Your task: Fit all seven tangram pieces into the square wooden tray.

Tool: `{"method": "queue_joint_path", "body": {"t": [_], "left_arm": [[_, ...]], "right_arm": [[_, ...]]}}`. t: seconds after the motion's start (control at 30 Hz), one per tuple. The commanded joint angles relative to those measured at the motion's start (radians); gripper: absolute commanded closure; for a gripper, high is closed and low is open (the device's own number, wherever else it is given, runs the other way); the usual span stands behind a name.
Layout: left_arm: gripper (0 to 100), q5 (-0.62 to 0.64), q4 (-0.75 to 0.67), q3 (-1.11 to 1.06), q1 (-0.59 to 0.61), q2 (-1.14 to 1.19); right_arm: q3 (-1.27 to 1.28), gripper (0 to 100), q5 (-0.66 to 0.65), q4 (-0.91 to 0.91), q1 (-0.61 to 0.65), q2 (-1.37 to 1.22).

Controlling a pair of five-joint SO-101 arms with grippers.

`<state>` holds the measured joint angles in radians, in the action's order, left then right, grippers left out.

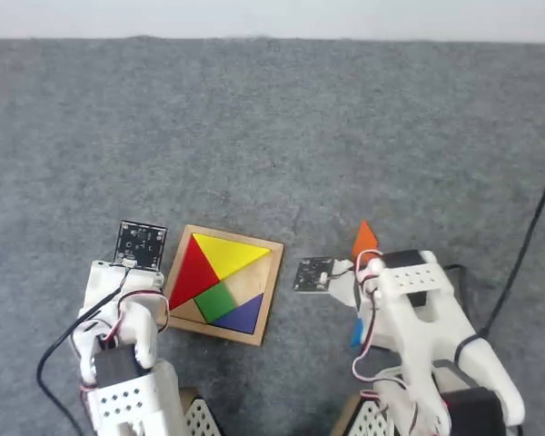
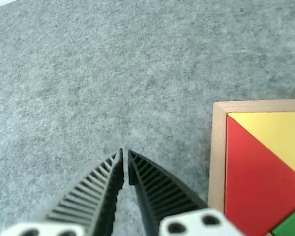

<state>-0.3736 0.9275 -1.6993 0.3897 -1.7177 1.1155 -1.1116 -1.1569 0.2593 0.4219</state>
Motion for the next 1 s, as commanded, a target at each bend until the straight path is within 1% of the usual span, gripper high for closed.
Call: {"method": "queue_joint_path", "body": {"t": [0.0, 0.13, 0.2, 0.37, 0.57, 0.63, 0.7, 0.77, 0.9, 0.97], "left_arm": [[98, -0.009, 0.002, 0.01, -0.002, -0.017], [98, -0.009, 0.002, 0.01, -0.002, -0.017], [98, -0.009, 0.002, 0.01, -0.002, -0.017], [98, -0.009, 0.002, 0.01, -0.002, -0.017], [98, -0.009, 0.002, 0.01, -0.002, -0.017], [98, -0.009, 0.002, 0.01, -0.002, -0.017], [98, -0.009, 0.002, 0.01, -0.002, -0.017], [98, -0.009, 0.002, 0.01, -0.002, -0.017], [98, -0.009, 0.002, 0.01, -0.002, -0.017], [98, -0.009, 0.002, 0.01, -0.005, -0.017]], "right_arm": [[-0.037, 92.9, 0.11, 0.012, 0.105, 0.03], [-0.087, 92.9, 0.235, 0.021, 0.216, 0.024], [-0.12, 92.9, 0.338, 0.03, 0.271, 0.022], [-0.161, 92.6, 0.646, 0.097, 0.369, 0.022], [-0.245, 92.5, 0.962, 0.114, 0.409, 0.022], [-0.273, 92.5, 1.026, 0.111, 0.404, 0.022], [-0.285, 92.5, 0.997, 0.102, 0.389, 0.025], [-0.288, 92.5, 0.876, 0.074, 0.369, 0.035], [-0.322, 92.4, 0.476, -0.096, 0.358, 0.035], [-0.328, 92.4, 0.304, -0.142, 0.357, 0.035]]}}
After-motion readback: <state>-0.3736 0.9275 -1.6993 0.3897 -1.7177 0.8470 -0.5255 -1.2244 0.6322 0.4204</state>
